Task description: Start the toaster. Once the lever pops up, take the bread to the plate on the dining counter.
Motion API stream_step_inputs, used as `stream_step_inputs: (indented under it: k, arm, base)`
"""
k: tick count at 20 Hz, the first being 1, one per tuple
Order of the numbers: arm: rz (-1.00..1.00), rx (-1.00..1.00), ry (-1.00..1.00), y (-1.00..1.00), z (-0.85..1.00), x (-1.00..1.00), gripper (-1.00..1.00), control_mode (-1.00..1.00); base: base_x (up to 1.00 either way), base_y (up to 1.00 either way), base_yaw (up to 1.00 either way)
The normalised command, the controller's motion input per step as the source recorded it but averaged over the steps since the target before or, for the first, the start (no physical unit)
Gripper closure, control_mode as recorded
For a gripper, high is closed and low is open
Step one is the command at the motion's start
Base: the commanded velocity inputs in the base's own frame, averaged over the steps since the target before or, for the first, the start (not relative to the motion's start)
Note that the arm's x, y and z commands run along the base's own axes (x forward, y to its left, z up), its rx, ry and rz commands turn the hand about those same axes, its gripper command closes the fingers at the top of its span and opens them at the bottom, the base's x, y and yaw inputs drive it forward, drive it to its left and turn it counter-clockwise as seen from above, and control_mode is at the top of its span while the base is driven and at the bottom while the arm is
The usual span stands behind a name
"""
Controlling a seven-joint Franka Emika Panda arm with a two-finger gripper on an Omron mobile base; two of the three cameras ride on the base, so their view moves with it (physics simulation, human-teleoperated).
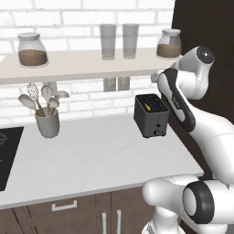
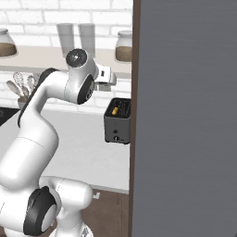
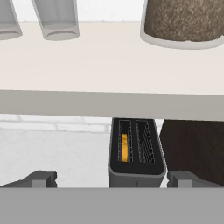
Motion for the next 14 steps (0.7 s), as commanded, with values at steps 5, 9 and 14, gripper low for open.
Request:
stream_step_inputs:
  k: [5, 9, 14]
  arm:
    - [0.0, 0.0, 0.0, 0.0, 0.0, 0.0, -1.0, -1.0]
    - [0.0, 0.0, 0.0, 0.0, 0.0, 0.0, -1.0, -1.0]
    - [0.0, 0.0, 0.0, 0.0, 0.0, 0.0, -1.0, -1.0]
  base:
    - [0.0, 0.0, 0.0]
    - [0.0, 0.0, 0.0]
    - [0.0, 0.0, 0.0]
